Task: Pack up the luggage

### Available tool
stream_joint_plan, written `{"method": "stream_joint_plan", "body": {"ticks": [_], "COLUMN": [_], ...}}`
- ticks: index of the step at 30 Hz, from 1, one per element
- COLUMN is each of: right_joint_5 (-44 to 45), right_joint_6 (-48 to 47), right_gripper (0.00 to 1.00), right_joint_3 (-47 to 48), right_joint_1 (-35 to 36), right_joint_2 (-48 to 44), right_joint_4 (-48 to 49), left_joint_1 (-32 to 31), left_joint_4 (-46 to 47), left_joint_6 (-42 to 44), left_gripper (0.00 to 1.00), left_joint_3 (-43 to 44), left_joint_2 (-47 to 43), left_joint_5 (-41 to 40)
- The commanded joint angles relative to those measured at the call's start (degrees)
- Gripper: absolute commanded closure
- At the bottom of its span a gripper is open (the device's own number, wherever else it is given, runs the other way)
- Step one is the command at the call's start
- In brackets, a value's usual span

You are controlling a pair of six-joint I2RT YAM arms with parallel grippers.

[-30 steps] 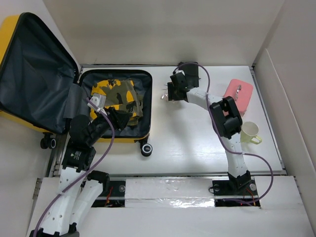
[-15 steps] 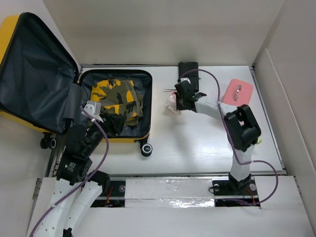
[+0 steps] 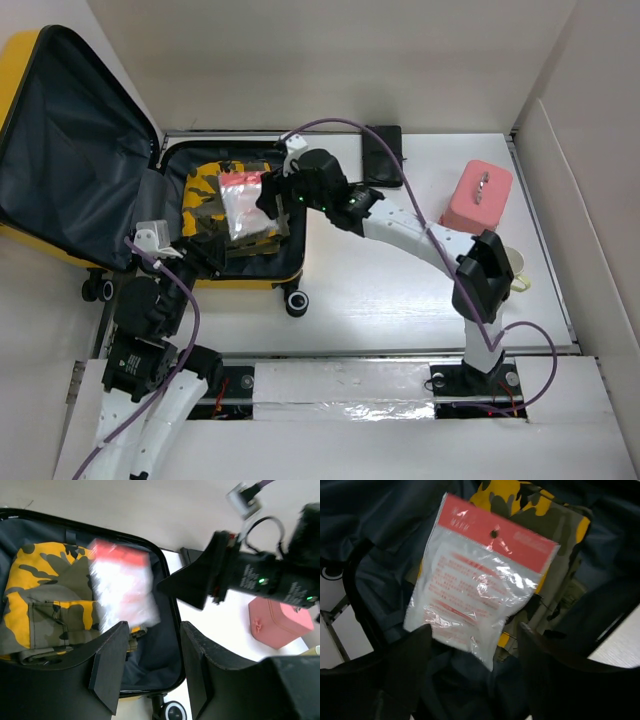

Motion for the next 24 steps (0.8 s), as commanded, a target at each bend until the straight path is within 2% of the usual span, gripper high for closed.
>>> {"method": "stream_joint_plan", "body": {"ticks": [1,3,5,8,11,14,15,18,24], "right_joint_5": [-4.1,-4.01,-1.65,8.77,16.52,19.97,20.24,21.3,16.73], "right_joint_6": [-1.69,-1.08,-0.46,1.12,2.26,2.7,3.05,4.02,6.22], "right_gripper": [0.19,0.15,0.17,0.24,0.25,0.19,0.18,0.14,0.12], "right_joint_3": [1.19,-2.15,-5.85,-5.86,-1.06,5.02,10.08,15.39,17.26], "right_joint_1": [-2.46,-7.2,-11.24,-18.63,-23.64,-26.9,-27.6,-30.24,-33.41], "right_joint_2": [0.86,-2.21,-3.28,-1.44,4.09,11.55,13.49,19.39,24.67], "right_joint_4": [2.84,5.32,6.99,4.8,0.68,-5.46,-7.57,-12.51,-15.24], "left_joint_1": [-0.31,-0.31,-0.31,-0.31,-0.31,-0.83,-0.83,-1.36,-2.5], "left_joint_4": [2.19,2.45,2.72,2.98,2.98,2.98,3.07,3.07,3.07], "left_joint_6": [-0.75,-0.66,-0.57,-0.48,-0.31,-0.31,-0.22,-0.22,-0.13], "left_gripper": [0.58,0.58,0.58,0.58,0.58,0.58,0.58,0.58,0.58], "left_joint_3": [1.25,1.07,1.07,1.07,1.07,1.07,1.07,0.99,1.07], "left_joint_2": [-0.46,-0.02,-0.02,-0.02,-0.11,-0.02,0.07,0.15,-0.02], "left_joint_5": [-1.29,-0.5,0.2,0.91,1.09,1.17,1.09,1.17,1.09]}}
